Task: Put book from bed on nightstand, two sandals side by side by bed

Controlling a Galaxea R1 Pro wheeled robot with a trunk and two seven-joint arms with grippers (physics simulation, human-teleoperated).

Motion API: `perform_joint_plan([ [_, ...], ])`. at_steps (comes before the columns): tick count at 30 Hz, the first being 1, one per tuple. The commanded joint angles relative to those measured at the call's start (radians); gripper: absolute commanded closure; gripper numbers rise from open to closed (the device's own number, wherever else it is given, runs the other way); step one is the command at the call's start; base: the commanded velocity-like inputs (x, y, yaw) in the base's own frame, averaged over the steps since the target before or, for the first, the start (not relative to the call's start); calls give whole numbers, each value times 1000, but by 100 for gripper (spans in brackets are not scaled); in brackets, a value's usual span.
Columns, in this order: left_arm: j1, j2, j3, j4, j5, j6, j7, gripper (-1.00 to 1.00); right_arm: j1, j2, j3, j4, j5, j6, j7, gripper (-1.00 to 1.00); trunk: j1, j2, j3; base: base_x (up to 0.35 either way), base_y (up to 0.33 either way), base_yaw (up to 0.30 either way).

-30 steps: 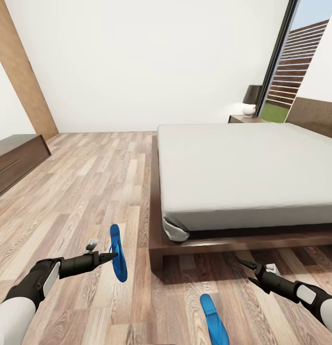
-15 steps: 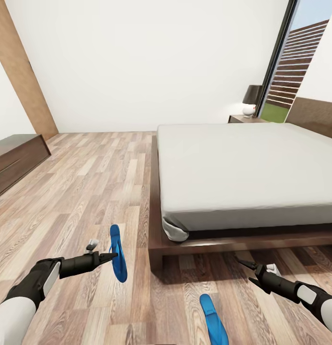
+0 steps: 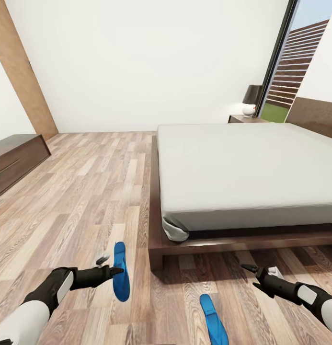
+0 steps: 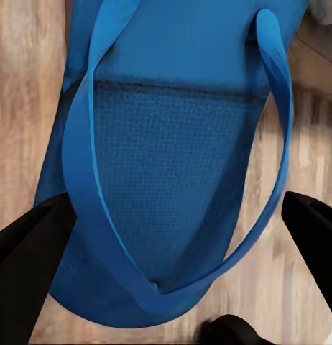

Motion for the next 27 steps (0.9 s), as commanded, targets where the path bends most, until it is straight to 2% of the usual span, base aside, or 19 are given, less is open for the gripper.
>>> perform_joint_plan([
  [1,-1,0,4,5,12,12,8,100,-1,-1,-8,3,-1,6,0,-100,0,0,-1,0,0,0],
  [4,-1,2,4,17,12,17,27,100,0,-1,-8,3,-3,6,-2,-100,0,0,-1,0,0,0],
  [8,0,5,3,82,10,22,40,100,1,-1,-8,3,-4,5,-3,-100,0,0,-1,0,0,0],
  [12,2,-1,1,149,9,17,41,100,1,-1,-7,3,-4,5,-3,-100,0,0,-1,0,0,0],
  [16,16,-6,0,179,9,16,42,100,1,-1,-7,3,-4,5,-4,-100,0,0,-1,0,0,0],
  [21,44,-42,0,196,8,15,48,100,1,0,-7,3,-1,4,-5,-100,0,0,-1,0,0,0],
  [27,56,-116,-3,198,5,22,55,100,1,0,-5,2,2,4,-5,-100,0,0,-1,0,0,0],
])
